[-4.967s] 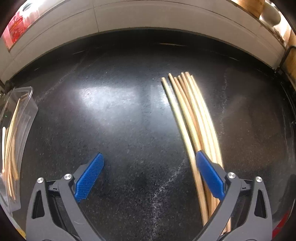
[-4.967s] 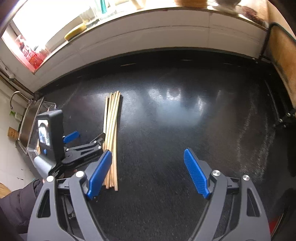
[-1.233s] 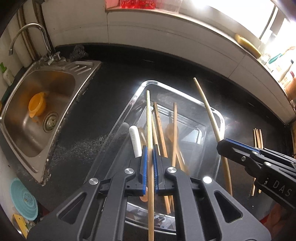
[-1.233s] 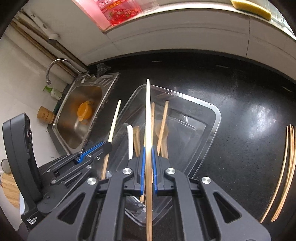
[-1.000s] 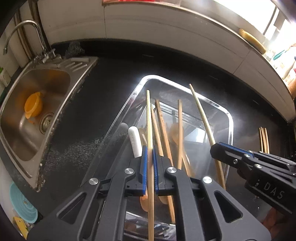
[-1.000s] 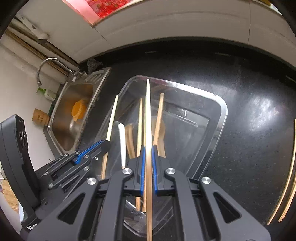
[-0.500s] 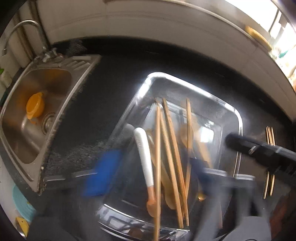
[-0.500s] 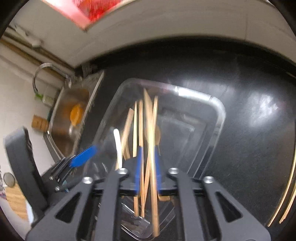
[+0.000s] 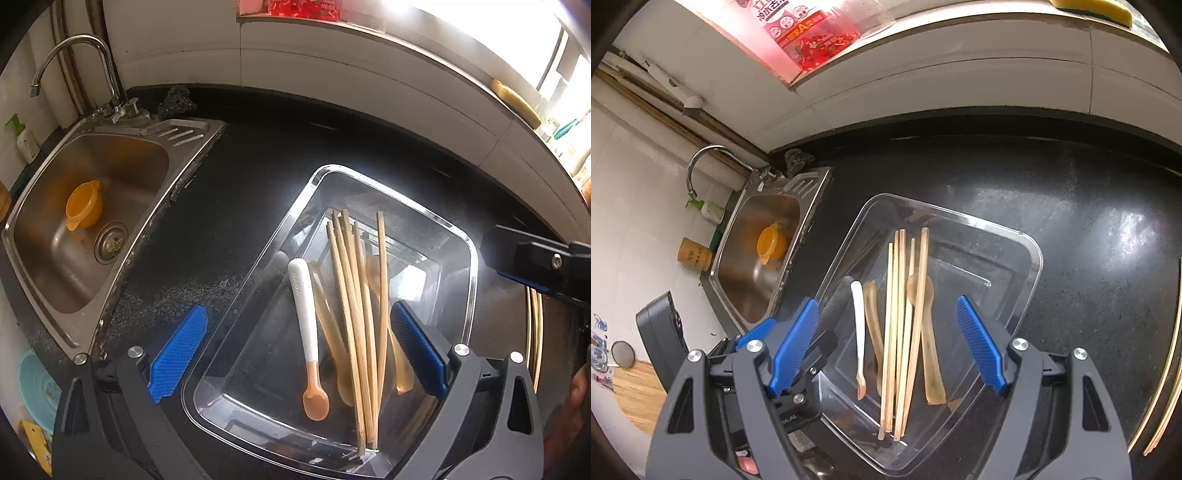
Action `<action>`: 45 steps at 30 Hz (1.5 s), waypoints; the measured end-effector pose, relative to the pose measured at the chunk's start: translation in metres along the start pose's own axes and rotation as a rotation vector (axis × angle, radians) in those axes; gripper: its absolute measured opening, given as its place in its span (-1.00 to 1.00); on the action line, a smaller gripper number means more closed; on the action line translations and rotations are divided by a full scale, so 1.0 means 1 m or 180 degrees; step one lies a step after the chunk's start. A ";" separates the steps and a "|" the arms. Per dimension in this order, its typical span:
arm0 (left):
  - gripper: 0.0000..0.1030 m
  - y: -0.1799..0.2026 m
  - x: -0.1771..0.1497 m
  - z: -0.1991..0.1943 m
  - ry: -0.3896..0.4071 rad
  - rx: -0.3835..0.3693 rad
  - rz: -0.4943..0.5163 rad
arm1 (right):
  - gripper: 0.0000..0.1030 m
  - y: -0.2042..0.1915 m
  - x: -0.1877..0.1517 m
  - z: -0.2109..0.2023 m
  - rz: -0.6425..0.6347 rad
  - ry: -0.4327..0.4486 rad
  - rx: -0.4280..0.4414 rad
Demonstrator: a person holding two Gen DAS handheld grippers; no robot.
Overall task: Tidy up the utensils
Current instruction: 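Move both open tools back over the chopstick pile, then grasp a chopstick with the left tool while the right tool grasps another chopstick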
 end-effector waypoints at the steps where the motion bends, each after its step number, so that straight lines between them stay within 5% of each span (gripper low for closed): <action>1: 0.88 0.000 0.000 -0.001 0.0006 0.0008 -0.0007 | 0.48 0.000 -0.001 -0.001 0.0000 0.0003 0.0007; 14: 0.88 0.043 -0.005 -0.017 0.0103 -0.0008 0.0085 | 0.47 0.048 -0.010 -0.052 -0.0032 0.0232 -0.0128; 28: 0.88 0.256 -0.047 0.024 -0.0114 -0.0519 0.0780 | 0.47 0.268 -0.064 -0.154 0.0412 0.0484 -0.0983; 33: 0.88 0.318 -0.066 0.041 -0.0196 -0.0607 0.0994 | 0.47 0.325 -0.085 -0.176 0.0554 0.0467 -0.1071; 45: 0.88 0.351 -0.091 0.084 -0.0352 -0.0468 0.1167 | 0.47 0.360 -0.094 -0.167 0.0529 0.0390 -0.1025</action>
Point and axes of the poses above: each gripper's, at about its wrist camera, not at the fingertips, and z roughly the way its jaws point, y to its right, x to its top, the point moved 7 cm from there along z, roughly the way its jaws point, and after that the axes turned 14 degrees about -x, right-handed, at the moved point
